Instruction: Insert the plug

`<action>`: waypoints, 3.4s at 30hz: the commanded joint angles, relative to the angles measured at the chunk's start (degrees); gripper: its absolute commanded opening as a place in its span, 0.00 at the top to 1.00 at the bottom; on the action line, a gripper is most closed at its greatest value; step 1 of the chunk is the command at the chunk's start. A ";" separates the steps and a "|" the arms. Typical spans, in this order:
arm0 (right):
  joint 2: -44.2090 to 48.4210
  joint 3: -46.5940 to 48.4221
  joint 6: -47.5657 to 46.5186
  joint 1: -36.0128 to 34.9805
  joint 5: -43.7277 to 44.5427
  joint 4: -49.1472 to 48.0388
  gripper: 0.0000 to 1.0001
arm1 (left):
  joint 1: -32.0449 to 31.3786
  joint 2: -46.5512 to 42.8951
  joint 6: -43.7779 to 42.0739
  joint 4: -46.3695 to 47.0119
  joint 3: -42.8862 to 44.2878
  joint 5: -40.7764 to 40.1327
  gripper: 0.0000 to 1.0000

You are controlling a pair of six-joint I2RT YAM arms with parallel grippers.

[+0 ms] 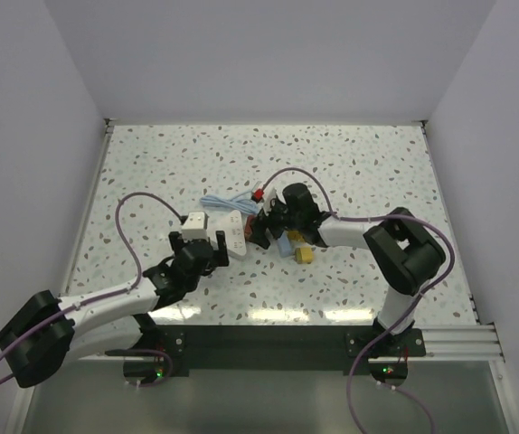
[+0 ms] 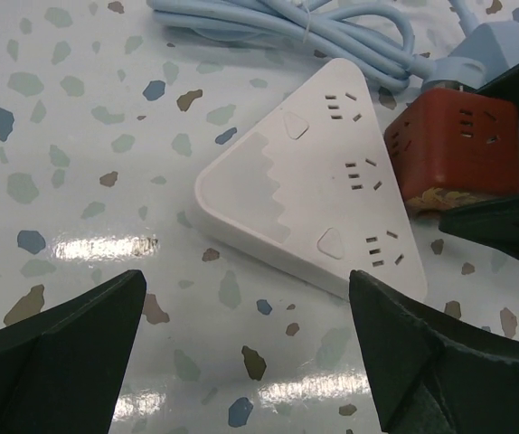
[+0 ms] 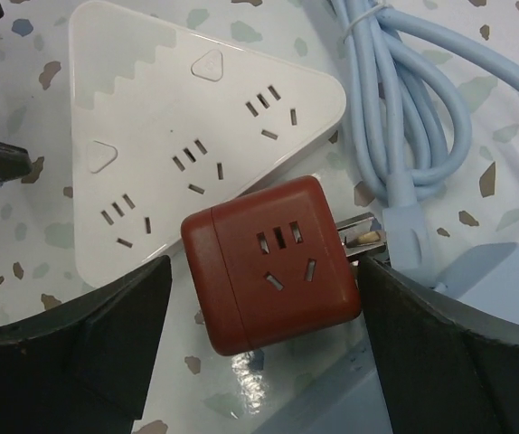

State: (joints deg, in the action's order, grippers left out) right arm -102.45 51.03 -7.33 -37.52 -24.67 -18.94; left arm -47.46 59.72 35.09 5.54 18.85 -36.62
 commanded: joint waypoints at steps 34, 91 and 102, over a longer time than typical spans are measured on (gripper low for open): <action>11.30 33.70 0.48 8.34 -32.46 60.74 1.00 | 0.70 -18.33 -52.74 29.61 -3.83 53.74 0.01; 23.26 10.06 21.66 8.16 -20.97 39.06 0.06 | -5.98 4.69 -48.55 41.04 1.45 50.77 1.00; 29.77 9.27 23.06 3.95 -0.39 41.44 0.02 | -4.83 14.72 -41.16 35.85 10.33 42.60 1.00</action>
State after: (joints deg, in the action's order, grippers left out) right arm -74.74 60.01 14.26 -32.27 -32.51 23.35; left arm -52.51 74.08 -8.88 38.37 26.09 9.06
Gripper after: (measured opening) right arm 0.982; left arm 0.692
